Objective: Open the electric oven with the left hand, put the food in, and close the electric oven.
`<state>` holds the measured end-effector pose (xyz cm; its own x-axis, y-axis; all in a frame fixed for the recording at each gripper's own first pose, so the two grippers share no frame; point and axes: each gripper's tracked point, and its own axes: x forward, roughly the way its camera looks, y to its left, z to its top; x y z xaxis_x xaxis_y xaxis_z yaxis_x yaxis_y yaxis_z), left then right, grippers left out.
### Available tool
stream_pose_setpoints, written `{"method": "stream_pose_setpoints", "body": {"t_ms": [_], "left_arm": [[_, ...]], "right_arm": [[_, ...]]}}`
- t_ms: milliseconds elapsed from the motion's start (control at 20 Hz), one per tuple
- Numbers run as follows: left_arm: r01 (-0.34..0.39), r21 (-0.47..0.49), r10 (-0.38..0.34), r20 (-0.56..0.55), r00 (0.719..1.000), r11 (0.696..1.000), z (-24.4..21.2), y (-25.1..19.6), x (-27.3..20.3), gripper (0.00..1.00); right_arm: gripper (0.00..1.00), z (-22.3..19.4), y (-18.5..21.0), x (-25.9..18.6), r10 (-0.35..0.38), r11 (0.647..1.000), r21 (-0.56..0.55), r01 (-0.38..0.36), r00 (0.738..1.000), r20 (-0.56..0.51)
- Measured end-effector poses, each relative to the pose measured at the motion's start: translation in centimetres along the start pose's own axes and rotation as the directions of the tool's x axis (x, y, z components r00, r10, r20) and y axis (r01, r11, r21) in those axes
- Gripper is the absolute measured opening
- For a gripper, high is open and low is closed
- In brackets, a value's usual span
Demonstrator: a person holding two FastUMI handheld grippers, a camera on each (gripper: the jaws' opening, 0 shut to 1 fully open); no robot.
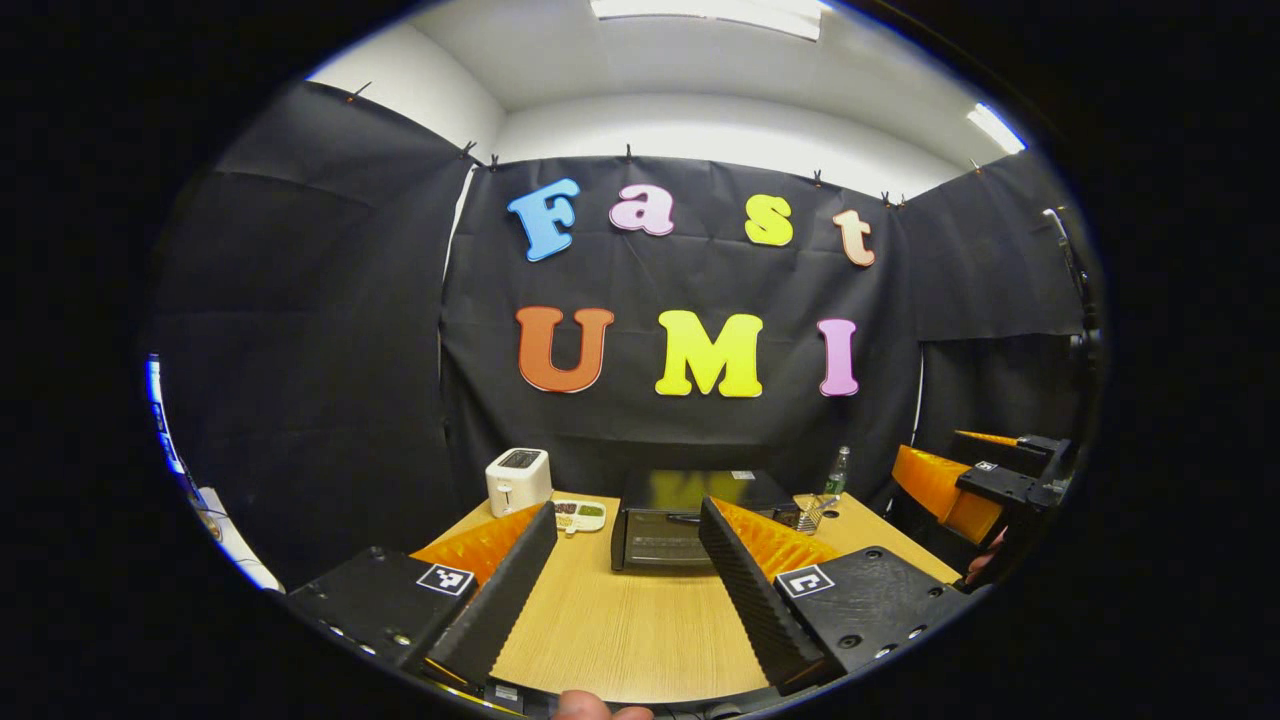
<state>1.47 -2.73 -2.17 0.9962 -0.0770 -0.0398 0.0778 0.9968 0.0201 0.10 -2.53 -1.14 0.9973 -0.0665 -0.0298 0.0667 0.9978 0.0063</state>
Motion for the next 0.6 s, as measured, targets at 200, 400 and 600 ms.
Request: {"method": "stream_pose_setpoints", "body": {"t_ms": [200,400,600], "left_arm": [[0.02,0.002,-0.02,0.004,1.0,1.0,0.0,-0.4,0.8,0.94],[0.034,0.008,-0.034,0.015,0.999,0.999,-0.1,-0.6,1.3,0.94],[0.047,0.01,-0.047,0.011,0.999,0.999,-0.7,-0.9,1.5,0.94]], "right_arm": [[1.0,-0.4,-0.4,0.4,-0.017,1.0,0.01,0.018,1.0,-0.016],[1.0,-0.7,-0.4,0.8,-0.025,1.0,0.01,0.026,0.999,-0.025],[1.0,-1.0,-0.4,1.0,-0.032,0.999,0.013,0.033,0.999,-0.036]]}}
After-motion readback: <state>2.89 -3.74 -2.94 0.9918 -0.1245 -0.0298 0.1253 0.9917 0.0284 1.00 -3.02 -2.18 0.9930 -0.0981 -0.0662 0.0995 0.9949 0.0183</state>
